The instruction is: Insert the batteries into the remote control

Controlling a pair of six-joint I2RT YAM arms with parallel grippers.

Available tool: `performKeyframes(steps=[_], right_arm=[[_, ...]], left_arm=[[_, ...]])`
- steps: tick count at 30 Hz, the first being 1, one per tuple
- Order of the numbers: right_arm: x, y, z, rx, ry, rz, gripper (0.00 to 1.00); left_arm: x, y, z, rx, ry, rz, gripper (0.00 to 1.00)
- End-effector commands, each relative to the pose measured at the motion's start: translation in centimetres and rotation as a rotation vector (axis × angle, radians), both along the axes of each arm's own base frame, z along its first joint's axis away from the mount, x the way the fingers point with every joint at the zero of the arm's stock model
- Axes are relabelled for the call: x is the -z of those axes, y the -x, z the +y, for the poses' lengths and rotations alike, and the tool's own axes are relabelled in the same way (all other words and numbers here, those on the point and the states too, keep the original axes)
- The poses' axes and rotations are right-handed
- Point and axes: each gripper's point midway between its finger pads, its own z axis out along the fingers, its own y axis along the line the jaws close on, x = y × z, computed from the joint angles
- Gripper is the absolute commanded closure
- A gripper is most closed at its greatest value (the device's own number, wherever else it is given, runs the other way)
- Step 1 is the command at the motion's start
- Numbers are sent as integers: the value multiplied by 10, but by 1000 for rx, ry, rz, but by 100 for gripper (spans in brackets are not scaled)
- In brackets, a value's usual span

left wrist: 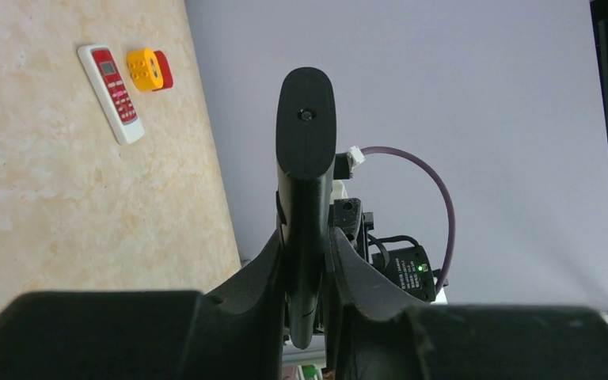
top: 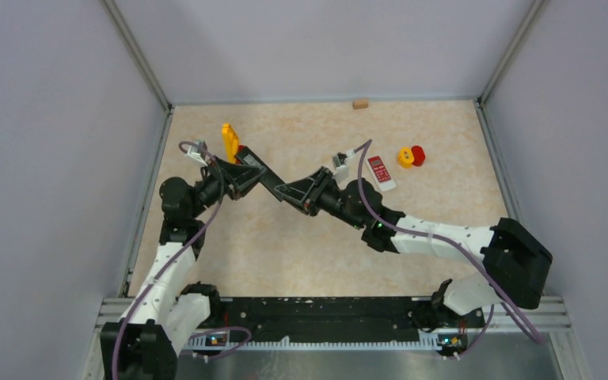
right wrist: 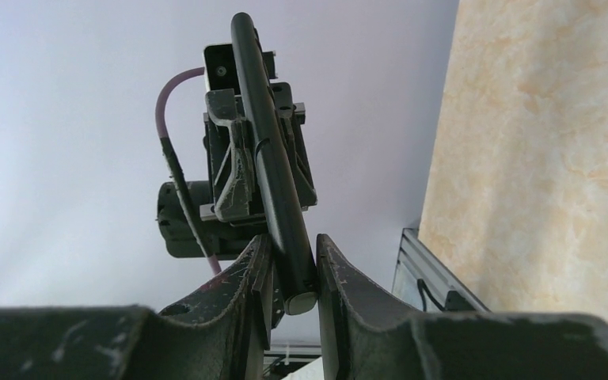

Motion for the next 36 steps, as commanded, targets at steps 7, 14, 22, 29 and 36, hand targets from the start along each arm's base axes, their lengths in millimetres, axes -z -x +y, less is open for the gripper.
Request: performKeyframes(steps=[7,14,22,29,36], right_arm=[[-13,-23,11,20,-42,-38,81],[-37,-27,23,-16,-75,-170,86],[-48,-42,14,6,-104,-207,89],[-42,-49,3,31,-93,-198,88],[-41,-39,3,-29,-103,-244,88]], left_arm=[[-38,48,-18,148,-14,-245,100],[-25,56,-25,187,-17,-220,100],[-20,73,-27,229,-49,-245,100],[-17,74,-28,245,-63,-237,100],[-29,66,-27,216,-66,-271,100]])
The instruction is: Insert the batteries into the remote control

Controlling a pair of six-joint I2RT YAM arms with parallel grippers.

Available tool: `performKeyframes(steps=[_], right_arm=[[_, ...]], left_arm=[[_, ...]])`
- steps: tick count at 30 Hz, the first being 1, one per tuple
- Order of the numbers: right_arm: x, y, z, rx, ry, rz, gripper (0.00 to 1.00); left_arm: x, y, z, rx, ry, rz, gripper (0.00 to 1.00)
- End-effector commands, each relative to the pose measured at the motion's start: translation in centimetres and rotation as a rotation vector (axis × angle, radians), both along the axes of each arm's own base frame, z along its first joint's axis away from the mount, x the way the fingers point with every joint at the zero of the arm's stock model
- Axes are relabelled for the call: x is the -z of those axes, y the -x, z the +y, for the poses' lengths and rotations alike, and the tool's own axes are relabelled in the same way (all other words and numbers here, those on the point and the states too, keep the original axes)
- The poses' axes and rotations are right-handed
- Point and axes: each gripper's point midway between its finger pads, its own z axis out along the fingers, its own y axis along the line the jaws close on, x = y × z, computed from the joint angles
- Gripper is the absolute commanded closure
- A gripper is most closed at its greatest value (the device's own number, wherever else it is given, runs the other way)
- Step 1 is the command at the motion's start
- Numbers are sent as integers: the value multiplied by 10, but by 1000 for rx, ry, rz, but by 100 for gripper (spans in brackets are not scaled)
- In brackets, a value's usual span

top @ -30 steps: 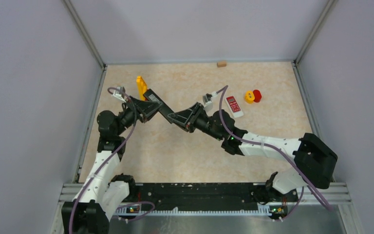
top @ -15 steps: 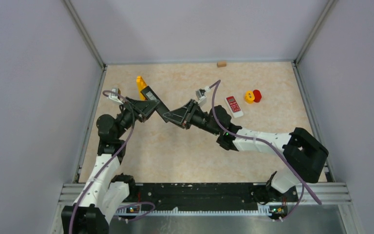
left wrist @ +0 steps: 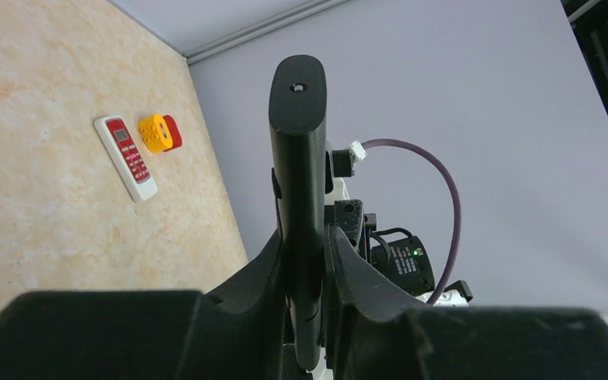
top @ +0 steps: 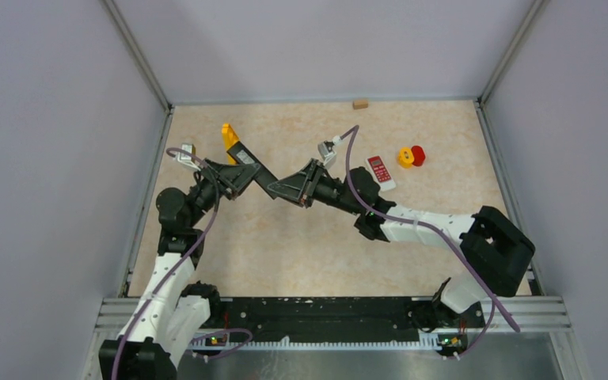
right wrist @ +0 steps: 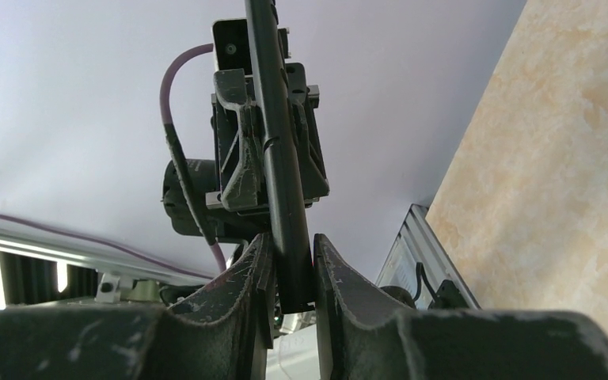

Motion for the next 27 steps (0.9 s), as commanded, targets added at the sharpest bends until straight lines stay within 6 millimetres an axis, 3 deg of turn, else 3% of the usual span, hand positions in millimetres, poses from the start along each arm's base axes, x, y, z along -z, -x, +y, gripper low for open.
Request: performKeyframes(steps=[1,6,14,19,27], right_arm=[[-26,-37,-16,149,-82,-74,87],[-21,-31,-22,143,-77,-70,81],[8,-35,-27,174,7,23,73],[21,-41,-23,170,61,79,73],[27,-45,-10,132,116,71,81]], left_arm=[[-14,60,-37,337,-80,-115,100],[-24,50,-35,294,-59,-121,100],[-31,50,-35,294,-41,-140,100],[-30,53,-36,313,-50,-149,100],[-32,61,-38,344,-62,-176,100]])
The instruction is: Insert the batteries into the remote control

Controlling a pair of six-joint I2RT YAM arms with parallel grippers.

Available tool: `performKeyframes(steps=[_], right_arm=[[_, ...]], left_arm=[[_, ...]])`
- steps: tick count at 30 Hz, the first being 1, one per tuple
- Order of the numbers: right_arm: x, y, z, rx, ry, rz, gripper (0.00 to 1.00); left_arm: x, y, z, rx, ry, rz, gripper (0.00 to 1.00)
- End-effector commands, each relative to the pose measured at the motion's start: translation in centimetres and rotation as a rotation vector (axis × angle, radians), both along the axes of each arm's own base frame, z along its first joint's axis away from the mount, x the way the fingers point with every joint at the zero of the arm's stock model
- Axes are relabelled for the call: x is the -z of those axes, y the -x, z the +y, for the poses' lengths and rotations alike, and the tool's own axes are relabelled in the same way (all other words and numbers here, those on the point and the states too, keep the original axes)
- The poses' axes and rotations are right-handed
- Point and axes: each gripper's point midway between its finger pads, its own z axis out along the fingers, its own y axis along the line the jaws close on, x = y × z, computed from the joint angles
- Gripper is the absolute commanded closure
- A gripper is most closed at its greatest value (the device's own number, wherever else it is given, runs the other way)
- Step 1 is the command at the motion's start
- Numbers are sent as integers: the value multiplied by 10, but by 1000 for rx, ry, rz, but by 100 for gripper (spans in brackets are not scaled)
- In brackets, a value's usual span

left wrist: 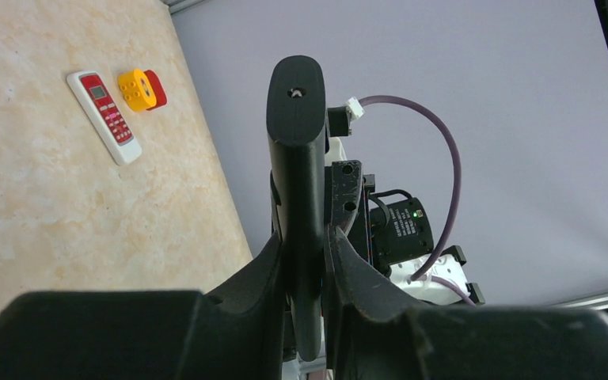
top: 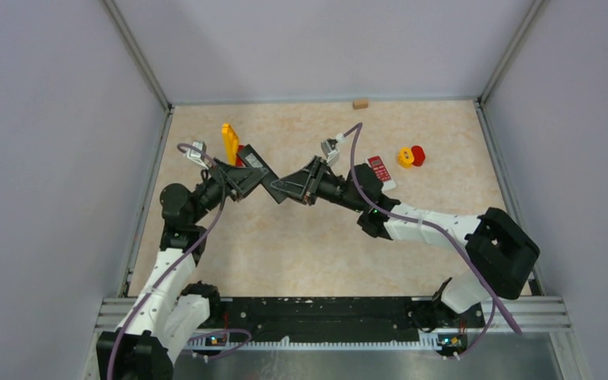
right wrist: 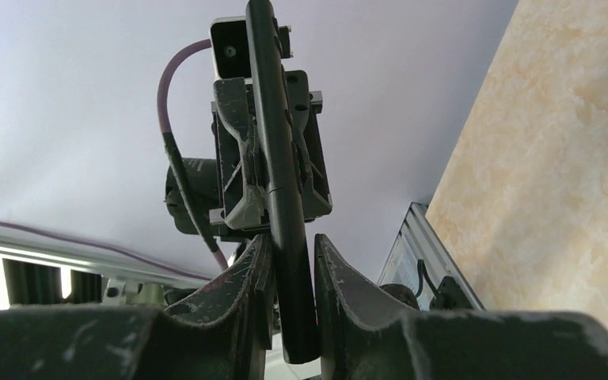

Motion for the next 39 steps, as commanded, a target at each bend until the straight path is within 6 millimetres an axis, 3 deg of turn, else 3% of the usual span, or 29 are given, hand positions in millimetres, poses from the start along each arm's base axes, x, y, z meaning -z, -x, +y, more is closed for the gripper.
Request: performKeyframes(steps=[1,7,12,17,22,28,33,39], right_arm=[[27,-41,-1,132,108,43,80],[25,-44,-3,148,131,-29,71],[12,-36,-21,141,111,-155,58],[-10,-9,-47,23,46,-379,40],[-13,21,-51,-115,119,-581,25],[-26,44,-46,-269,87,-687,24],[-13,43,-31,-331,131,-657,24],[-17,49,-15,-370,94,-673,36]], left_arm=[[-35,51,-19,230,-31,-193,100],[-33,49,-19,220,-46,-192,100],[-21,32,-17,154,-88,-158,100],[-15,25,-18,160,-113,-153,100],[-12,29,-21,204,-133,-185,100],[-13,38,-23,241,-162,-243,100],[-23,47,-23,266,-169,-311,100],[-26,54,-24,287,-178,-348,100]])
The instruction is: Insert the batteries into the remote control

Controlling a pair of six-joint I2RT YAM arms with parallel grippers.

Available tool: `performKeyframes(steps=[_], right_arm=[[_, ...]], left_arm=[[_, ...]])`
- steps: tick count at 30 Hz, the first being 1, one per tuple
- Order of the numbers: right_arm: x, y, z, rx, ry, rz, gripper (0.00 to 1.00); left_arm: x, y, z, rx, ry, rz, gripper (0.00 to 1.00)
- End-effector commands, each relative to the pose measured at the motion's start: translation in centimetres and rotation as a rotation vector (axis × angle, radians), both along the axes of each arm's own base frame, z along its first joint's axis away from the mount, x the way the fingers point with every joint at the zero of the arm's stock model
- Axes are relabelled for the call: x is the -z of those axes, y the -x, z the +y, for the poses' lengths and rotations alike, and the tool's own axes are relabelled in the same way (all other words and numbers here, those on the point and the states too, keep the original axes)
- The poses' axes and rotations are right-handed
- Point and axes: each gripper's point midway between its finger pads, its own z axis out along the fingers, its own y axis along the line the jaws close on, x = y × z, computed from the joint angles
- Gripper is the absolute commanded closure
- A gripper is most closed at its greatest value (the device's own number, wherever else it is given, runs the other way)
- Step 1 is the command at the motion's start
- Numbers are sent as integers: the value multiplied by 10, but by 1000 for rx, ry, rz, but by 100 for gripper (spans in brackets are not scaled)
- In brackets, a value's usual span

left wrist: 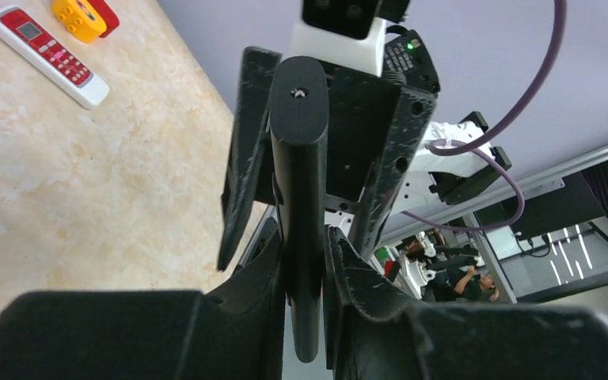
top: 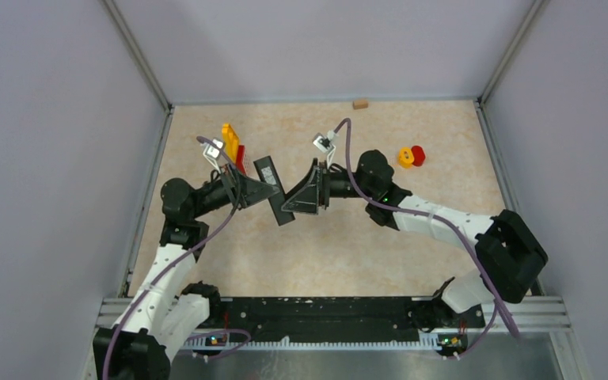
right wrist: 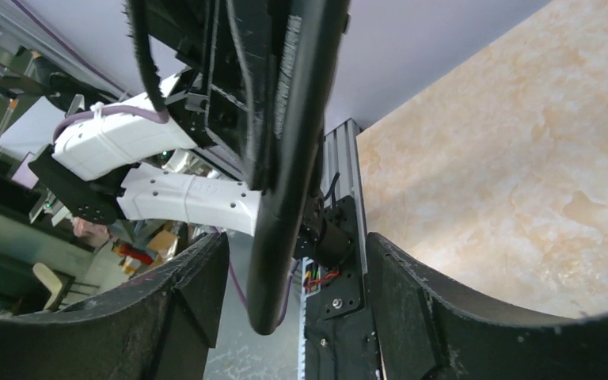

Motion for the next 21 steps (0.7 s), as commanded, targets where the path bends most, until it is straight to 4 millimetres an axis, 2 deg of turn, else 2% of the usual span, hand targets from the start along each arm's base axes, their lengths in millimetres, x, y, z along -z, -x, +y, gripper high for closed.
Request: performKeyframes(steps=[1,5,11,13,16,17,20,21], right_arm=[[-22,10,13,-71,-57,-78,41],[-27,13,18,-99,-82,-68,55],[-30,17,23,-142,-105,-27,68],[-29,15,24,-142,-104,-12,80],[-26,10,26,-116,-86,1,100],[-23,7,25,-96,-71,2,100],[-7,-14,21,23,12,9,100],[-1,-23,17,76,48,7,100]], left_arm=[[-31,14,-1,35,1,-179,100],[-30,15,-1,35,0,-180,100],[-30,13,0,23,-3,-181,100],[-29,11,0,12,-5,-181,97],[-29,8,1,-12,-20,-175,77],[-27,6,2,-23,-32,-173,67],[-20,-3,6,-91,-96,-165,17],[-15,-8,9,-130,-128,-154,5]])
